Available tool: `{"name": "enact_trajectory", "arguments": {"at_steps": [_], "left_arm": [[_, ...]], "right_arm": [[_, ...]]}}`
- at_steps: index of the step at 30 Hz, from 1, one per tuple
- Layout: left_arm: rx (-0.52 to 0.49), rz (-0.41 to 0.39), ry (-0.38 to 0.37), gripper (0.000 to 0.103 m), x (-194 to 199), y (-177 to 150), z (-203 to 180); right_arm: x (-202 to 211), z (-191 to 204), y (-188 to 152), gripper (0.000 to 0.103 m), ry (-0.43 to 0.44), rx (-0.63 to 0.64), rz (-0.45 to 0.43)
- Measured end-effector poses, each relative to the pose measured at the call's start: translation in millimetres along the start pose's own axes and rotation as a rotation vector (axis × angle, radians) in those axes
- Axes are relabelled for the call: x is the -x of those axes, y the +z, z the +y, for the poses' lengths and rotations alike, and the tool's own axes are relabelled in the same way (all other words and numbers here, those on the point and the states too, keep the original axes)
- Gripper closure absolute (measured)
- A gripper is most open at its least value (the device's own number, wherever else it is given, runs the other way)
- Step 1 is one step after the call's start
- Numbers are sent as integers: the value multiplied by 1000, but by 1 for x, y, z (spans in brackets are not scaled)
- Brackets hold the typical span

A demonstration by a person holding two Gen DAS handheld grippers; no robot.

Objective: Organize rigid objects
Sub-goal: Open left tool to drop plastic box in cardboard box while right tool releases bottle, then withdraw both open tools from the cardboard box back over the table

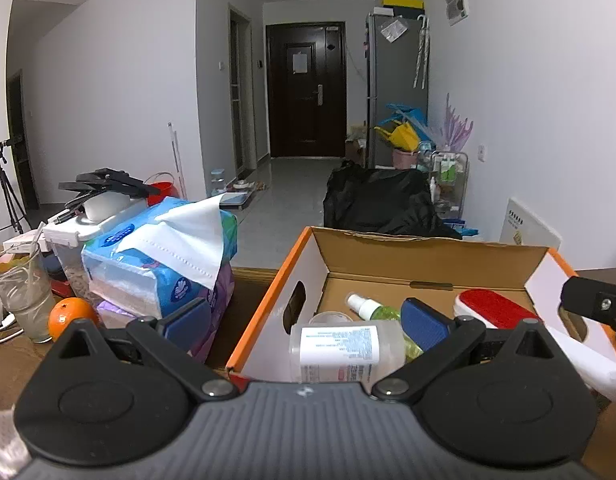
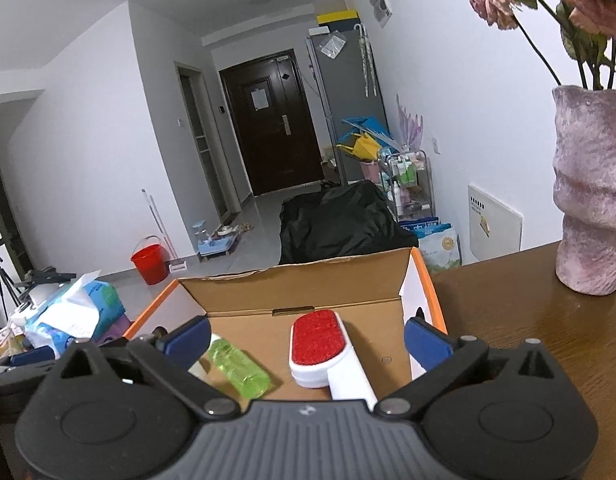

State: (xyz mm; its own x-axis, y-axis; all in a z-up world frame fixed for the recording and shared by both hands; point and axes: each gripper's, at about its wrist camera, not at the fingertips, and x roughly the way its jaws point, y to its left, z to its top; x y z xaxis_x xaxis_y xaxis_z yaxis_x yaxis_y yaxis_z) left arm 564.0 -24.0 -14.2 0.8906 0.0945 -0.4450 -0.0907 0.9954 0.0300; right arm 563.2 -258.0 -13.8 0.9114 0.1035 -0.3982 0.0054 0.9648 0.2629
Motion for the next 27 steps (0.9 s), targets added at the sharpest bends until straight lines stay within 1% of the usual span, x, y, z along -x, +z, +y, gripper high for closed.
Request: {"name": "enact_trajectory", "arguments": {"at_steps": [5,9,14,20,27], "left_arm": [[18,-13,-32,0,20,-8,4],[14,-21,-49,0,37,-14,3],[20,1,-84,0,52,-27,2],[-6,15,-83,0,67,-43,0],[18,6,-67,0,92,-53,13]], "right_arm": [[19,5,-6,0,2,24,-24],[35,9,-12,0,-7,45,-40],[53,13,-19,0,-4,58,-50],[72,16,-33,0,-9,76,-50],[98,17,-44,0,-10,94,-62]]}}
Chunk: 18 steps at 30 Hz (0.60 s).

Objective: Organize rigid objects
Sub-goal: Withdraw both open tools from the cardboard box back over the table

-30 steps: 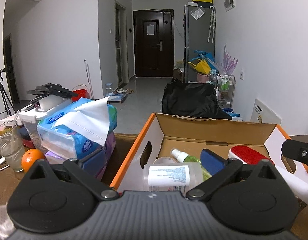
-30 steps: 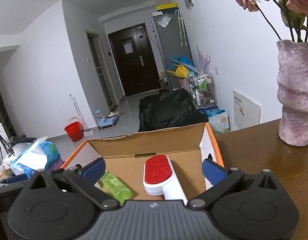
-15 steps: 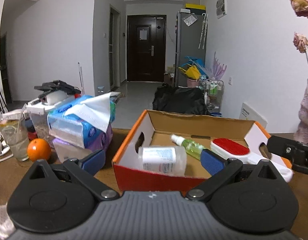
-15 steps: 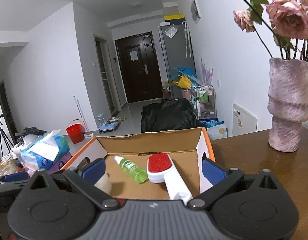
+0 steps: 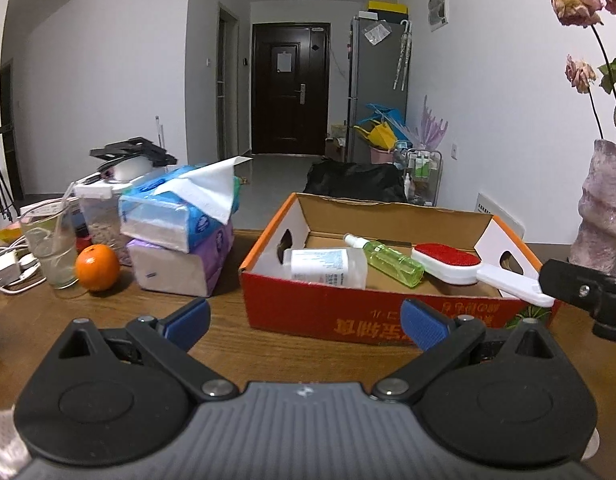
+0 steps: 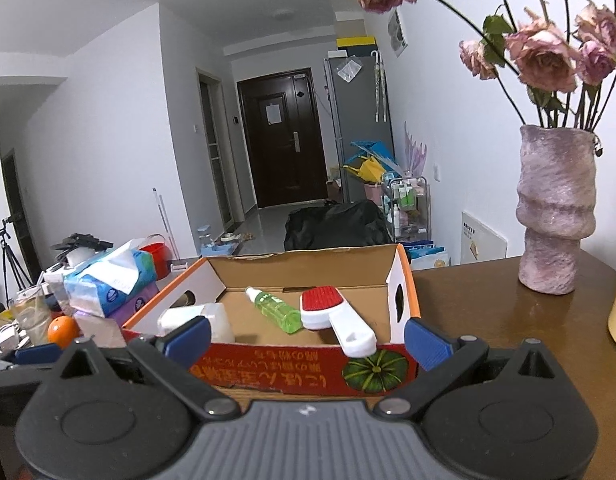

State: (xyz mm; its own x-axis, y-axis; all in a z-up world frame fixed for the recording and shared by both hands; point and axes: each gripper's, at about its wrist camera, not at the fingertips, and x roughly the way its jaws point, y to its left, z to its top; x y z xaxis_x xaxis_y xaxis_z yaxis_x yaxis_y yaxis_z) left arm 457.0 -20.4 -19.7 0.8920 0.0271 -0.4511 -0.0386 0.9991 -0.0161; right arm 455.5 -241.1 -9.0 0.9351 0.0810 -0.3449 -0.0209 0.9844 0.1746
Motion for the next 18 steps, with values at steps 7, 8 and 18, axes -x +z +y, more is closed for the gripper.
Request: {"name": "enact_trajectory", "arguments": {"at_steps": [7,8,18], "left_arm": [[-2,-14,16,0,32,-7,10],[-2,-17,20,0,39,-8,11],[-15,-27,42,0,96,-22,17]], "right_arm": [[31,0,-5,0,3,5,-20],[35,0,-5,0,4,7,-20],[88,1,-18,0,4,37,-21]]}}
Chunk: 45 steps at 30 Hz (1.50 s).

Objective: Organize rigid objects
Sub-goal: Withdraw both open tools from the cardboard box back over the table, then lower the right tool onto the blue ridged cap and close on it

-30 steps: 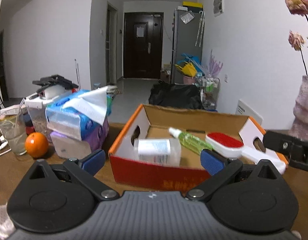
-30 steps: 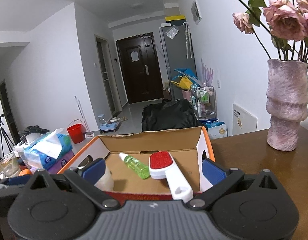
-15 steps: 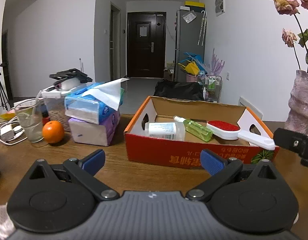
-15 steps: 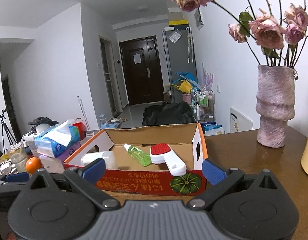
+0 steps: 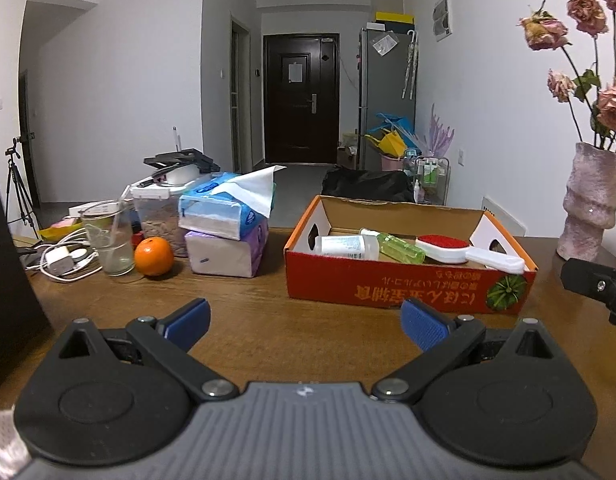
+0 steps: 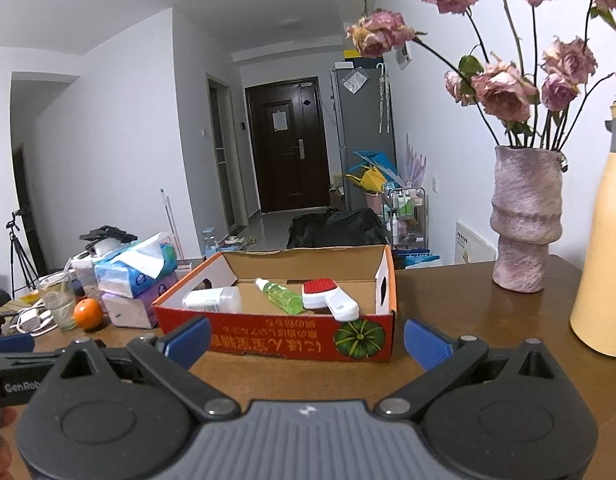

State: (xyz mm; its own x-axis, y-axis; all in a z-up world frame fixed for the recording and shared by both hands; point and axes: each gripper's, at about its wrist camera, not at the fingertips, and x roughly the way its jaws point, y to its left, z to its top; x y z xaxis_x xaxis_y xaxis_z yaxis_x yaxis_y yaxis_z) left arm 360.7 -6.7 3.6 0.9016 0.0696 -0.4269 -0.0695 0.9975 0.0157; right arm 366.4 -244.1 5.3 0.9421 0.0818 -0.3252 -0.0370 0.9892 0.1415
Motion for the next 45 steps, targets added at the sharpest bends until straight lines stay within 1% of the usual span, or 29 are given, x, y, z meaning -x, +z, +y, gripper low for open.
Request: {"name": "enact_trajectory", "arguments": {"at_steps": [15,25,29,35,40,45], "left_arm": [[-42,-26,-7,0,91,-32,3],[-47,-27,-29,0,132,-58,13],[-52,-18,-34,0,142,-71,20],[-62,18,-30,0,142,-88,29],[-55,54,-29,0,136,-99,34],[-45,82,-31,0,128,-105,37]], "right_arm": [[90,5,-30,0,-9,61,16],[132,18,-58,0,-9,110,51],[141,23,-74,0,-13,134,79],[148,24,-95,0,-28,155,126],[142,20,-107,1,-36,150,178],[126,17,-118,7,-21,147,251]]}}
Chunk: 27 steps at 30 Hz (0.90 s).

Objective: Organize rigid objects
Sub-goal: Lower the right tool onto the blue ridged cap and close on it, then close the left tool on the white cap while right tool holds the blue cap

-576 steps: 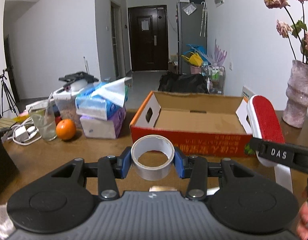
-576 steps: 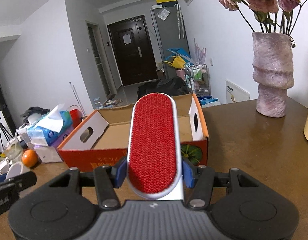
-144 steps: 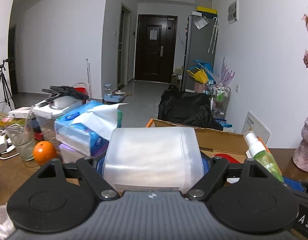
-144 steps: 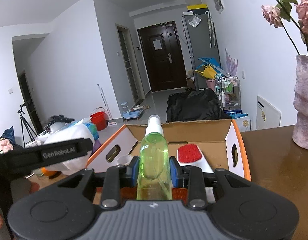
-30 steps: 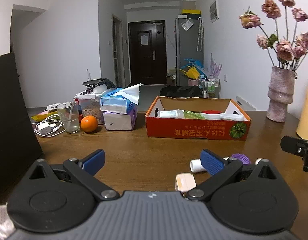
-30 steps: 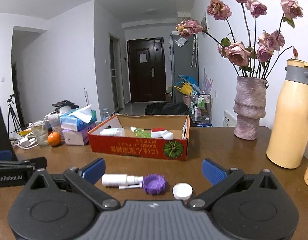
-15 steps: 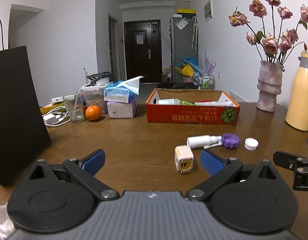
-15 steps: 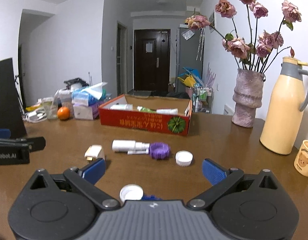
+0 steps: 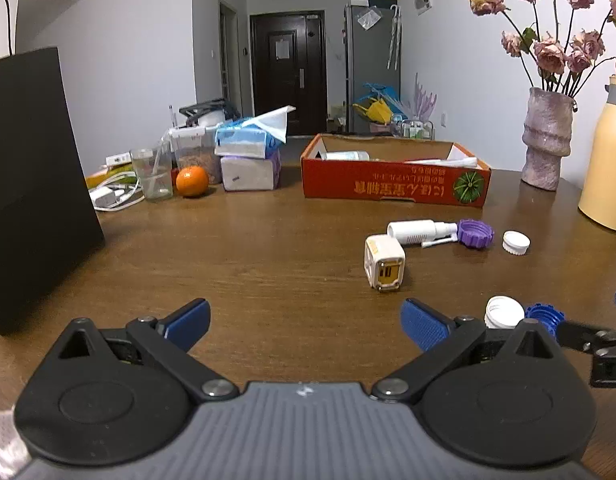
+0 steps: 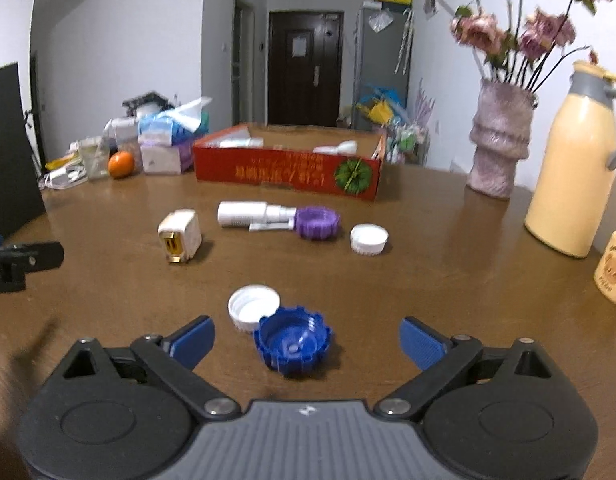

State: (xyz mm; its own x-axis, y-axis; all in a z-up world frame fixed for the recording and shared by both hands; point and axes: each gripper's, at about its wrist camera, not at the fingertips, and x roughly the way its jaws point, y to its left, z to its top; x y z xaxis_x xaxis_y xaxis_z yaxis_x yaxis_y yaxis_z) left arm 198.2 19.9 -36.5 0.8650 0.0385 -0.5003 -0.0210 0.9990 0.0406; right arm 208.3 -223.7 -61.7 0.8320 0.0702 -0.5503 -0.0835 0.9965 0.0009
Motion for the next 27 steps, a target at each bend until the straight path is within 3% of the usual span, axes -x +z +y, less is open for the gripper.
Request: {"name": "enact_trajectory", "arguments": {"at_steps": [2,8,10,11,12,27], "left_arm": [[0,11,0,0,-3,-2,0],[3,32,0,0,-10,-5,-1],[7,35,-8,0,-12,-5,-1],[7,37,-8,0,-13,-5,-2],[5,38,-7,0,-13,-5,-2],[-27,65,-18,0,-24,-3,-29]], "right_arm": [[-10,0,-2,8,12,8,25],[-40,3,1,25,46,21,112],[-47,3,1,34,48,22,131],[-50,3,2,46,53,20,139],[-52,2,2,50,60,17,148],[-43,-17,7,50,90,-20,60]]}}
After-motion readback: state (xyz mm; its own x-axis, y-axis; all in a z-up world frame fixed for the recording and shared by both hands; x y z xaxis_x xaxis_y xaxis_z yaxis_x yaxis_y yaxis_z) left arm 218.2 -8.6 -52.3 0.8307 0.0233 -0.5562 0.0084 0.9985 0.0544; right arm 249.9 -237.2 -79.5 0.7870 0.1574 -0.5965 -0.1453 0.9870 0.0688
